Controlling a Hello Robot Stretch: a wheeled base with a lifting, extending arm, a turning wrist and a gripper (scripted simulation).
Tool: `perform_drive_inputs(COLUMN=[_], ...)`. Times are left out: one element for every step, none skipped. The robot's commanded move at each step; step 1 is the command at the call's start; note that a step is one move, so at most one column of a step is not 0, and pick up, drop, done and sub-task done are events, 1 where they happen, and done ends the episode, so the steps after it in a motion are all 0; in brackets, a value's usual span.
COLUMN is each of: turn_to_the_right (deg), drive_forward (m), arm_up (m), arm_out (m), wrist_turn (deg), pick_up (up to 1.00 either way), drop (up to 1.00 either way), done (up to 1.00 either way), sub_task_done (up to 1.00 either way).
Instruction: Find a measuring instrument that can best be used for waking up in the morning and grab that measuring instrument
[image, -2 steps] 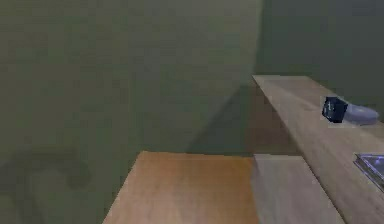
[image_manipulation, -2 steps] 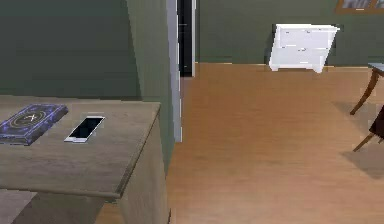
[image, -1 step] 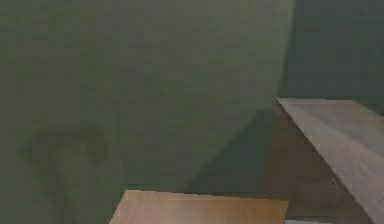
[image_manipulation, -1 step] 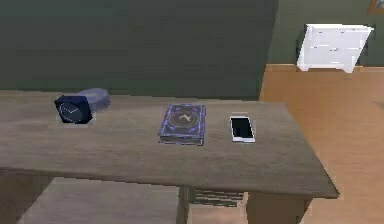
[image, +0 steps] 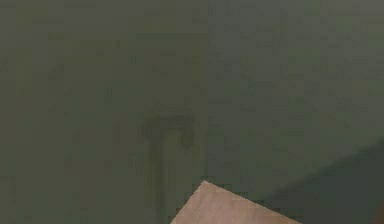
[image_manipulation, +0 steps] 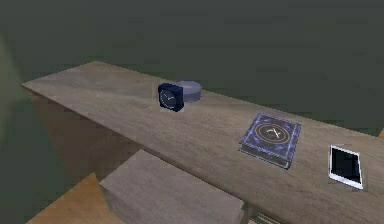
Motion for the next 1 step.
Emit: perform_drive_inputs(turn_to_the_right=[0.0], drive_forward=[0.0], arm_up=[0.5], arm_out=[0.0], wrist_turn=[0.0], pick_up=[0.0], drop=[0.0], done=[0.0], sub_task_done=[0.0])
